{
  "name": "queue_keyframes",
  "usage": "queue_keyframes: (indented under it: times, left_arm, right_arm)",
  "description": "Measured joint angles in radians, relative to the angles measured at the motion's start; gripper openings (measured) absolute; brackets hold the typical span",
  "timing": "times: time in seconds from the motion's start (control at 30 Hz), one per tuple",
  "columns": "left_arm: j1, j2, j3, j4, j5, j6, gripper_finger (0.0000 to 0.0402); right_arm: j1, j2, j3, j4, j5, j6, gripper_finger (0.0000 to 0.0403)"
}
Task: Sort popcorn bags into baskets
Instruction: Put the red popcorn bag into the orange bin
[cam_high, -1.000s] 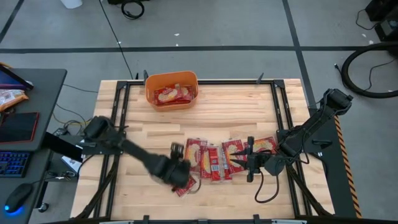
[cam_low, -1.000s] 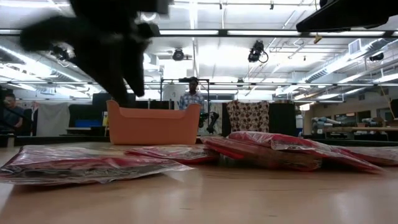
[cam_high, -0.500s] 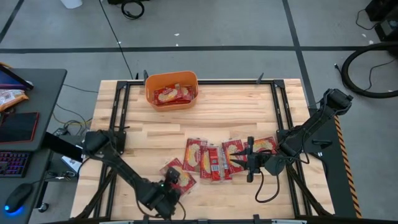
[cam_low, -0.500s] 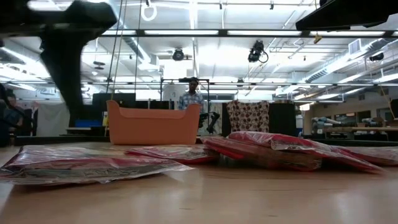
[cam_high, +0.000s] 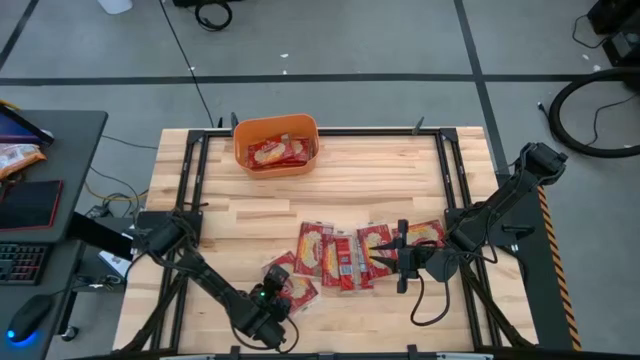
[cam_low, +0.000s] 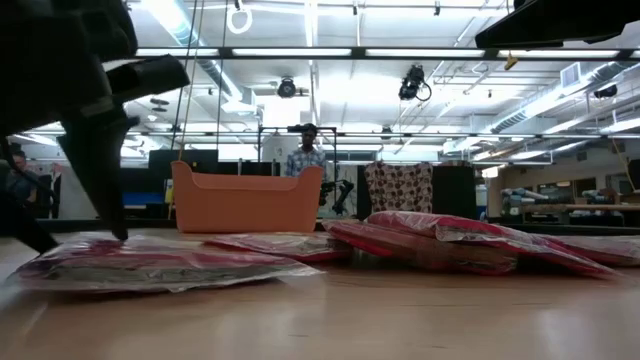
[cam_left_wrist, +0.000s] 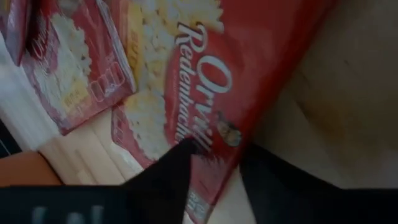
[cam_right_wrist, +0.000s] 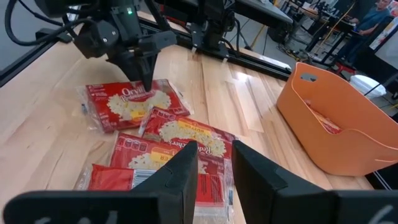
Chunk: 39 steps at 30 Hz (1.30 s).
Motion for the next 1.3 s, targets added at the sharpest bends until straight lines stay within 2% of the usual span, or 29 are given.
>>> queue_keyframes:
  times: [0.17, 0.3, 0.43, 0.63, 0.77, 0.83, 0.93, 1.17, 1.3]
  left_arm:
    - [0.021, -0.002, 0.005, -0.036, 0.010, -0.102, 0.0023]
    - [0.046, -0.002, 0.077, -0.195, 0.031, -0.118, 0.0026]
    - [0.085, -0.060, 0.171, -0.417, 0.017, -0.148, 0.0026]
    - [0.208, -0.210, 0.208, -0.621, -0.093, -0.399, 0.0022]
    - [0.334, -0.284, 0.195, -0.613, -0.187, -0.484, 0.0031]
    - [0.407, -0.301, 0.193, -0.616, -0.249, -0.490, 0.0032]
    - [0.533, -0.300, 0.191, -0.616, -0.290, -0.455, 0.0030]
    - [0.837, -0.291, 0.190, -0.513, -0.284, -0.302, 0.0034]
    - [0.988, -0.292, 0.190, -0.381, -0.166, -0.143, 0.0035]
  right_arm:
    - [0.000, 0.000, 0.000, 0.000, -0.001, 0.000, 0.0103]
    - [0.000, 0.000, 0.000, 0.000, -0.001, 0.000, 0.0103]
    - [0.000, 0.000, 0.000, 0.000, -0.002, 0.000, 0.0103]
    - [0.000, 0.000, 0.000, 0.003, -0.008, -0.004, 0.0103]
    - [0.000, 0.000, 0.000, 0.003, -0.010, -0.004, 0.0103]
    - [0.000, 0.000, 0.000, 0.003, -0.014, -0.005, 0.0103]
    - [0.000, 0.000, 0.000, 0.003, -0.016, -0.004, 0.0103]
    - [0.000, 0.000, 0.000, 0.000, -0.017, -0.013, 0.0103]
    - [0.000, 0.000, 0.000, -0.005, -0.017, -0.023, 0.0103]
